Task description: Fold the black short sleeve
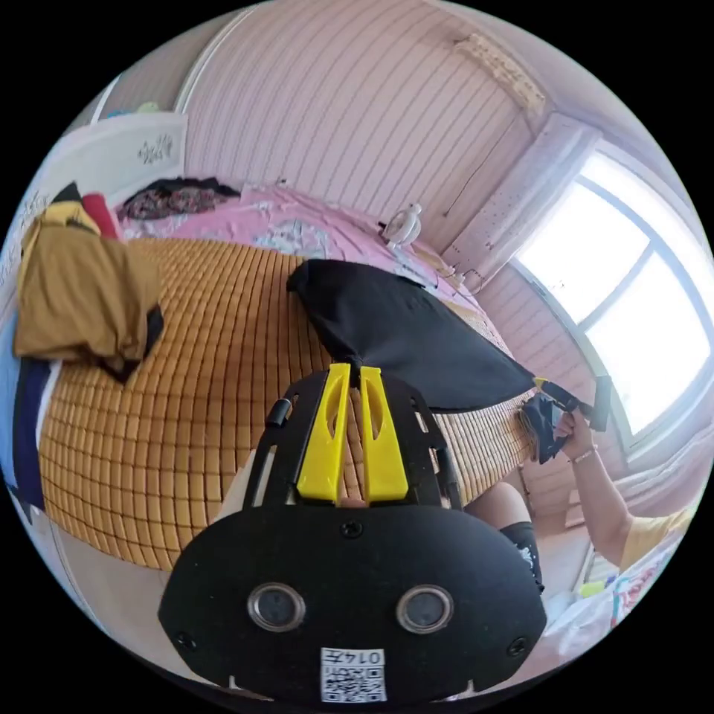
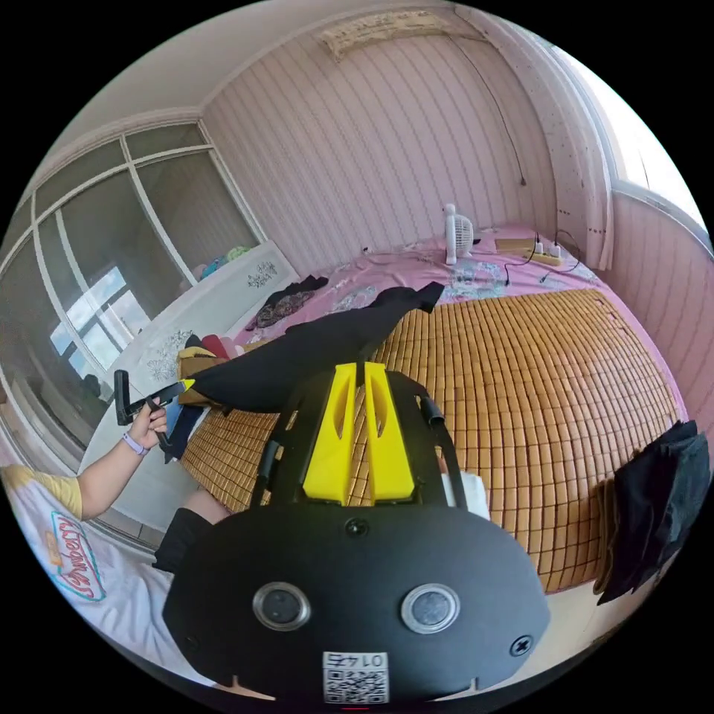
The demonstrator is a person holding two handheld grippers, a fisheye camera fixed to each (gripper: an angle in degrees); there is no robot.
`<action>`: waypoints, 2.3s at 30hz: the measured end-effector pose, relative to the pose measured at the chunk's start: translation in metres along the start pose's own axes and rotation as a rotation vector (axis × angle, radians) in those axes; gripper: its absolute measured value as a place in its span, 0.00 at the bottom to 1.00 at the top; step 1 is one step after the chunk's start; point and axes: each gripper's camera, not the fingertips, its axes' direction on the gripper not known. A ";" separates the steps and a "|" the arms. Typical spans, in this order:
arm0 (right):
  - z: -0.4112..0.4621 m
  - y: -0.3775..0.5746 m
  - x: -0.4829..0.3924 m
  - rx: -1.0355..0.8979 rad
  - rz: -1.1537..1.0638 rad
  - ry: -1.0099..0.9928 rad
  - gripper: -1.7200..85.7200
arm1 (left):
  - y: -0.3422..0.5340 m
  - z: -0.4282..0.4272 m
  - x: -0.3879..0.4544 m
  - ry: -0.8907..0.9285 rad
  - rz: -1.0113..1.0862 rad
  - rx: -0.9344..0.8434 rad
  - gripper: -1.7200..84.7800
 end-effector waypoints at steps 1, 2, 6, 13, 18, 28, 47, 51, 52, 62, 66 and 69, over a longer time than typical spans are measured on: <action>0.025 0.017 0.013 -0.089 0.029 0.012 0.03 | 0.011 0.020 -0.016 0.037 -0.071 -0.073 0.02; 0.036 0.024 0.019 -0.128 0.042 0.023 0.03 | 0.022 0.037 -0.029 0.066 -0.134 -0.141 0.02; 0.090 0.063 0.057 -0.318 0.136 0.085 0.04 | 0.043 0.068 -0.054 0.022 -0.208 -0.307 0.03; 0.121 0.082 0.085 -0.454 0.137 0.154 0.07 | 0.022 0.055 -0.056 -0.078 -0.077 -0.382 0.06; 0.156 0.082 0.079 -0.520 0.104 0.125 0.14 | 0.007 0.052 -0.056 -0.124 -0.015 -0.365 0.07; 0.222 0.082 0.091 -0.665 0.040 0.263 0.08 | -0.038 0.107 -0.079 -0.271 -0.002 -0.449 0.04; 0.220 0.112 0.129 -0.645 0.077 0.225 0.07 | -0.071 0.032 -0.124 -0.070 0.041 -0.438 0.03; 0.224 0.107 0.120 -0.537 0.048 0.175 0.06 | -0.083 0.027 -0.139 -0.025 0.002 -0.357 0.02; 0.228 0.105 0.116 -0.513 0.026 0.147 0.05 | -0.088 0.029 -0.143 -0.012 -0.009 -0.335 0.02; 0.353 0.047 0.069 -0.522 -0.232 0.014 0.04 | -0.150 0.065 -0.165 -0.052 0.026 -0.243 0.01; 0.422 0.009 0.055 -0.498 -0.307 -0.091 0.04 | -0.185 0.070 -0.188 -0.062 -0.040 -0.202 0.01; 0.465 -0.010 0.046 -0.521 -0.329 -0.131 0.04 | -0.215 0.070 -0.207 -0.047 -0.106 -0.180 0.02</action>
